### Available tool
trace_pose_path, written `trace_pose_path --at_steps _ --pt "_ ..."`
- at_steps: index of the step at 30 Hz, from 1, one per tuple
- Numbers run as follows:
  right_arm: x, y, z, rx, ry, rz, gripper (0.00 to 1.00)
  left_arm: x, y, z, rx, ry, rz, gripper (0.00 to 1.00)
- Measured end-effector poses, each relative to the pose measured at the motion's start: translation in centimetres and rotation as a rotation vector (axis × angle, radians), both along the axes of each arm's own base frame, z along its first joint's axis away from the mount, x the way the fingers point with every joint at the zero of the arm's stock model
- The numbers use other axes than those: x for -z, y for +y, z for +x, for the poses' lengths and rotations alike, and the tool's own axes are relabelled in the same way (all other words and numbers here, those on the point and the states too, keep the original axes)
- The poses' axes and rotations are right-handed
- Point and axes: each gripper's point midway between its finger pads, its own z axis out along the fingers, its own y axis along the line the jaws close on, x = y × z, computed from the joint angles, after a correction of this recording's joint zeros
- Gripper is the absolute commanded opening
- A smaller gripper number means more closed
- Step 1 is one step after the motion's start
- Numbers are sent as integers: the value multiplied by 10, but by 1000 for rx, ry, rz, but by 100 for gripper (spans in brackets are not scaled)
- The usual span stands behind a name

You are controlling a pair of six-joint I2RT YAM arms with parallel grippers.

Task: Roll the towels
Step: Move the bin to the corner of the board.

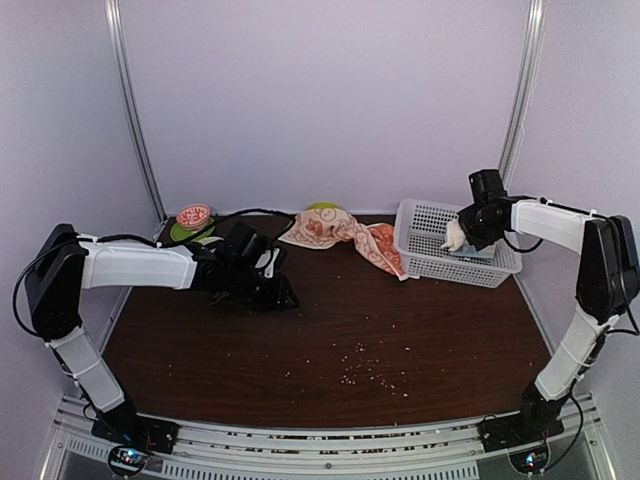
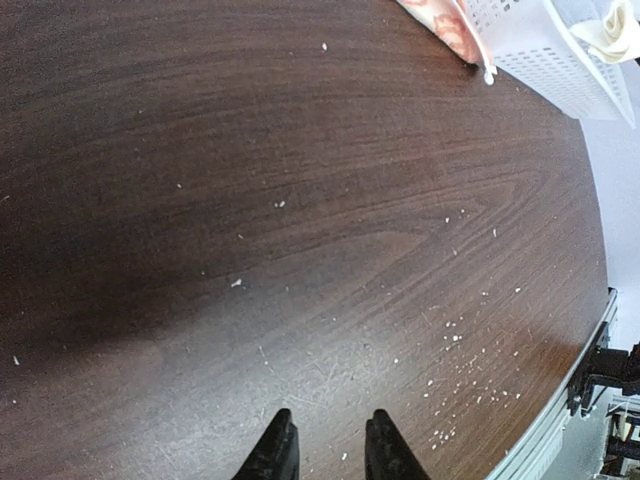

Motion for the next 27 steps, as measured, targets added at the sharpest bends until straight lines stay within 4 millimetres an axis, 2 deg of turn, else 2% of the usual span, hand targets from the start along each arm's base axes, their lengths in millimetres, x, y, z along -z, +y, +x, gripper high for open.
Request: trace_pose_path --at_steps 5,15,23,27 --pt "32 -12 1 78 58 7 0 3 0 8 5 18 4 23" --pt "76 -29 1 161 151 13 0 2 9 20 -7 41 6 23" --pt "78 -41 14 193 149 23 0 7 6 27 -7 56 4 23" --pt "80 -43 14 187 155 21 0 9 7 29 -7 62 6 23"
